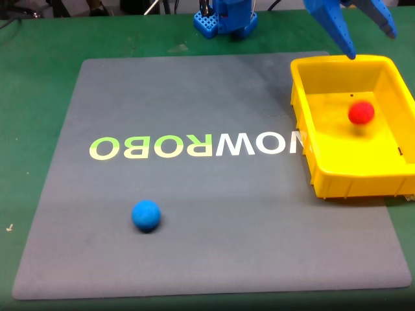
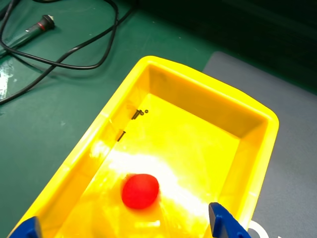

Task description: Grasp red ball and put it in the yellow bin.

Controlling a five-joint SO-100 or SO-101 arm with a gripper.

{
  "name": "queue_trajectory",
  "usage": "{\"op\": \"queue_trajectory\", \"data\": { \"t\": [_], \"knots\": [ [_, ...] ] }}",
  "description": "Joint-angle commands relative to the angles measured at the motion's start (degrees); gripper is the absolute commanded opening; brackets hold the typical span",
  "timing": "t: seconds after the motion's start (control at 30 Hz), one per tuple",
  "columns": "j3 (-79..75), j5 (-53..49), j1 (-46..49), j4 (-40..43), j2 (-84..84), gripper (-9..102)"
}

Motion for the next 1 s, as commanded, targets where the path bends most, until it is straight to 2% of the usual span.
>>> {"op": "queue_trajectory", "data": {
  "t": [0.0, 0.23, 0.37, 0.47, 0.63, 0.73, 0.97],
  "knots": [
    [-2.9, -0.4, 2.2, 0.3, 0.7, 40],
    [3.3, -1.5, 4.2, 0.9, 9.1, 38],
    [15.6, -0.4, 6.5, 2.8, 23.7, 34],
    [28.2, -1.2, 9.5, 6.1, 38.5, 27],
    [47.2, -4.7, 15.8, 20.0, 64.8, 6],
    [54.3, -6.0, 20.0, 28.6, 74.9, 1],
    [70.0, -8.5, 28.3, 36.7, 89.0, 0]
  ]
}}
